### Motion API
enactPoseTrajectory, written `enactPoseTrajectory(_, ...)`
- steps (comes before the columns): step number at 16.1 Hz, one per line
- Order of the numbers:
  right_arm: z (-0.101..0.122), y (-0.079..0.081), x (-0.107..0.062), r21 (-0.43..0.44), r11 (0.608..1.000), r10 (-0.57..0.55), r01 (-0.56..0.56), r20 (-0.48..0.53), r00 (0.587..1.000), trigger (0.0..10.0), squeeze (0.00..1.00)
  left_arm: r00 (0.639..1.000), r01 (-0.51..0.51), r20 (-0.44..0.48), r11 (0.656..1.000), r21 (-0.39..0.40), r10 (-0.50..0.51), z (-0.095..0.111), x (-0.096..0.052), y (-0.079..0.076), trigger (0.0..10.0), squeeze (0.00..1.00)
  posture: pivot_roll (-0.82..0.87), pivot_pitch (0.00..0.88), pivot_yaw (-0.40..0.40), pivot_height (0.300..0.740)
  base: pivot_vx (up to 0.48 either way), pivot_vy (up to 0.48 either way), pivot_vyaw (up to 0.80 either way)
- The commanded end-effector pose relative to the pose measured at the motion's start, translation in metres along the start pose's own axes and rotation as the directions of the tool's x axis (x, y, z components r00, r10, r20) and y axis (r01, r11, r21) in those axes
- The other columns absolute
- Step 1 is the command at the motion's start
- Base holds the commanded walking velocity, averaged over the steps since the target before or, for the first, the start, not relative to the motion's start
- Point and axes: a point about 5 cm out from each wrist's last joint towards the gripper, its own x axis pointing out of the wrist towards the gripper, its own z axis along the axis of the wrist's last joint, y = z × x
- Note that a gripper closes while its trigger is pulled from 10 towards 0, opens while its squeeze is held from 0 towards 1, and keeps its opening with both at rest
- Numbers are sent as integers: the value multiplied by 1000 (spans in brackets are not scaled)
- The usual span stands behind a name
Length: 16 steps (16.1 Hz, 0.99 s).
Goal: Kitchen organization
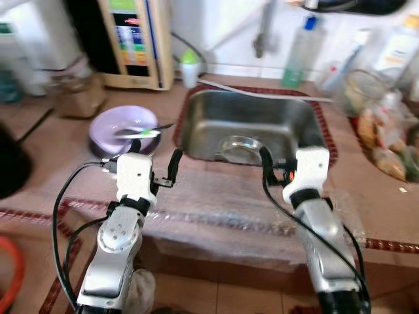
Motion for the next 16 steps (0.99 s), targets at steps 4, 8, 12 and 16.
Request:
enactPoseTrajectory(4,11,4,2,1,1000,0,0,46,999,10000,0,999,14,38,1000,-22,-13,10,6,-5,10000,0,-8,0,15,740,0,0,0)
enactPoseTrajectory(8,12,2,3,-6,1000,-2,2,51,999,10000,0,999,31,39,999,-28,-30,10,8,-9,10000,0,-13,0,19,740,124,0,0)
enactPoseTrajectory(12,12,6,5,3,1000,13,-14,51,999,10000,0,999,26,39,999,-28,-25,10,9,-9,10000,0,-8,0,17,740,277,0,0)
enactPoseTrajectory(16,11,8,4,10,1000,25,-25,44,999,10000,0,999,24,31,999,-21,-24,10,9,-8,10000,0,-8,0,19,740,135,0,0)
